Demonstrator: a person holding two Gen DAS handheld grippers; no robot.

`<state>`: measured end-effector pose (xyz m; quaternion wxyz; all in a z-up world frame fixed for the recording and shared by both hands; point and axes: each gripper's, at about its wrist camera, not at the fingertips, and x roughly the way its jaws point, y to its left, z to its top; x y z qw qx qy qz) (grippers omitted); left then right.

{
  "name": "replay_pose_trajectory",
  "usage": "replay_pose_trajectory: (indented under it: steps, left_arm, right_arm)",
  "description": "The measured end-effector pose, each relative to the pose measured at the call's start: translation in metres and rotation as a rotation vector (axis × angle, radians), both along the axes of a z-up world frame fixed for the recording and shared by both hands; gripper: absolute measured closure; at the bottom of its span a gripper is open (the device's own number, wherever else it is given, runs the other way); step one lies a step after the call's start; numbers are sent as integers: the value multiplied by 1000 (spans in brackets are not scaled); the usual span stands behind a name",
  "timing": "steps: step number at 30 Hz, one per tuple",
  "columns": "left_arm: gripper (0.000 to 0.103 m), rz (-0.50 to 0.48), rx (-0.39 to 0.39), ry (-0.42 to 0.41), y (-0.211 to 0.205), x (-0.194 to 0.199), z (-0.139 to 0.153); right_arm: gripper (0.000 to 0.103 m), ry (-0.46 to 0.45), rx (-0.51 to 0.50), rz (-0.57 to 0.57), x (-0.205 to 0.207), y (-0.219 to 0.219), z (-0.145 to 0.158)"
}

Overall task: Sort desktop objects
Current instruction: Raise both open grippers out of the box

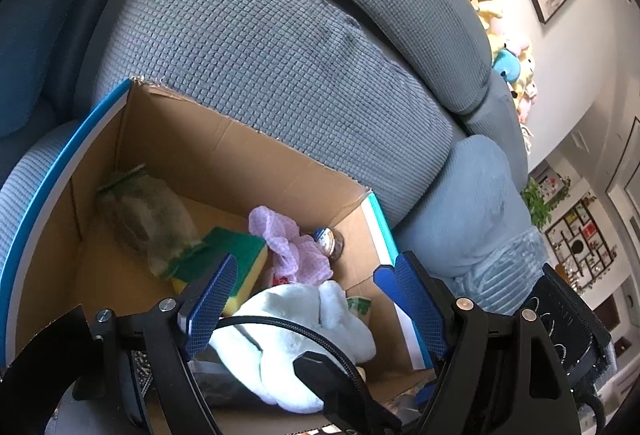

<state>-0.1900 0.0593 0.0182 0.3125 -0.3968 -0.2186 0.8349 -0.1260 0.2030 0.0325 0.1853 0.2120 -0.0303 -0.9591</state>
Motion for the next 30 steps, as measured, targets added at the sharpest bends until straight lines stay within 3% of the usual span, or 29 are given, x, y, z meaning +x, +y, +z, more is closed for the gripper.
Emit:
replay_pose_trajectory:
  steps: [18,30]
  left_arm:
    - [22,8,50,31,-24,25,23]
    - [22,60,133,99,-64,83,61]
  right_arm:
    - [0,60,17,17,38,-5,30]
    - [0,59,-43,-7,97,8,54]
